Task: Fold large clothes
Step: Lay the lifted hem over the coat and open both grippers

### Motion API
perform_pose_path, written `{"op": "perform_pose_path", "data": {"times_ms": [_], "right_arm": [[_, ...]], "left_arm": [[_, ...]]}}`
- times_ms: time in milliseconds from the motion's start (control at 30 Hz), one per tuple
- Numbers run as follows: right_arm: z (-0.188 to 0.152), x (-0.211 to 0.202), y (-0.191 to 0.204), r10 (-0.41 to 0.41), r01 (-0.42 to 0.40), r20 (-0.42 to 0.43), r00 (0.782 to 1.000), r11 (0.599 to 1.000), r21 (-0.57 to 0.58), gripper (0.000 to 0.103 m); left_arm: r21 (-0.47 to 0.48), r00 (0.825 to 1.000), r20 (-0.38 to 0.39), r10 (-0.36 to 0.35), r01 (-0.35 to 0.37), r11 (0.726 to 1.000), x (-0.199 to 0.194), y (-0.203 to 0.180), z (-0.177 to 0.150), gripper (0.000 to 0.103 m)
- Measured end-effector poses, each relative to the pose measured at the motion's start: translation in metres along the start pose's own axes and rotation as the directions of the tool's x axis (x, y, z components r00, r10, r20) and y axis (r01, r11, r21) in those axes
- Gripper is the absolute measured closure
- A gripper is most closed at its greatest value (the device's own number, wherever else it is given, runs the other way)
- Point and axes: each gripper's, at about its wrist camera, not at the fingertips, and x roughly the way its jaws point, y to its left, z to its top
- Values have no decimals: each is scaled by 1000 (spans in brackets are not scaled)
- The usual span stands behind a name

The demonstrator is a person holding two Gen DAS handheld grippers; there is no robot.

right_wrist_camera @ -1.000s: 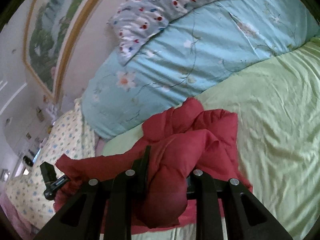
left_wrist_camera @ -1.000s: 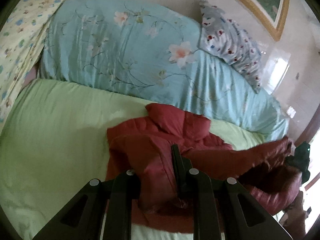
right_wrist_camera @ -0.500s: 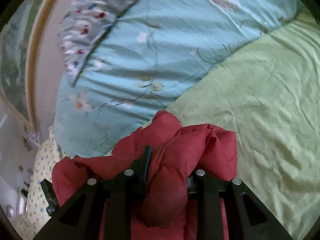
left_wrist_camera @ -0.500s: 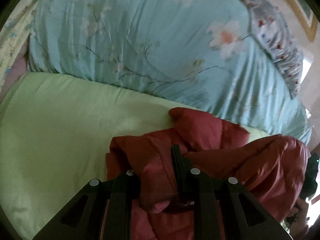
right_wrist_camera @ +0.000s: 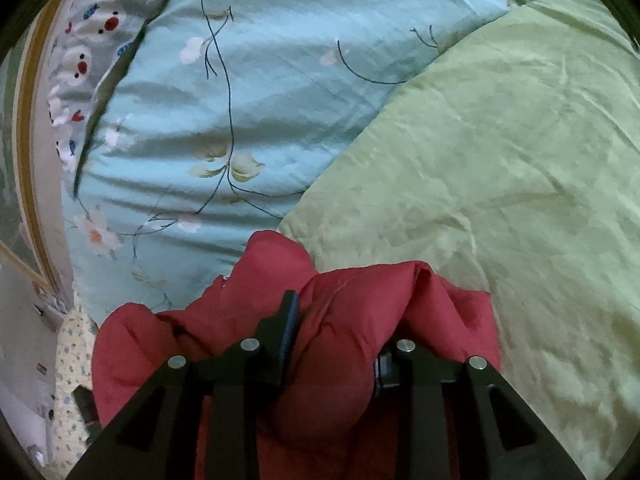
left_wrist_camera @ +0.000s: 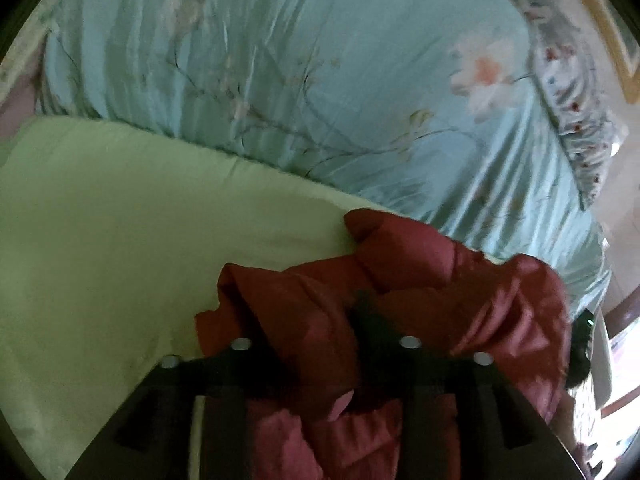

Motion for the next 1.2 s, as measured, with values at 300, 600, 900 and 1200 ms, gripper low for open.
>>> {"op": "perform_pose_path", "data": {"times_ms": [300,600,900,1200], "right_arm": [[0,7,0,-26,26,21,999,1000,10,73],[3,-18,14,-35,35,4,999,999,15,57],[-47,-94,94,-61,108,127,990,909,-403,33],[-88,7,113,-269,129,-109,957,730,-672,35]], "left_arm": [[275,997,63,-39,20,961,-60,-76,-58,46],[498,976,49,212,-208,842,20,-133,-114,43],[431,951,64,303,-300,851,50,-117,-80,43],[371,931,37,363,-350,860,65,-97,-44,43]]}}
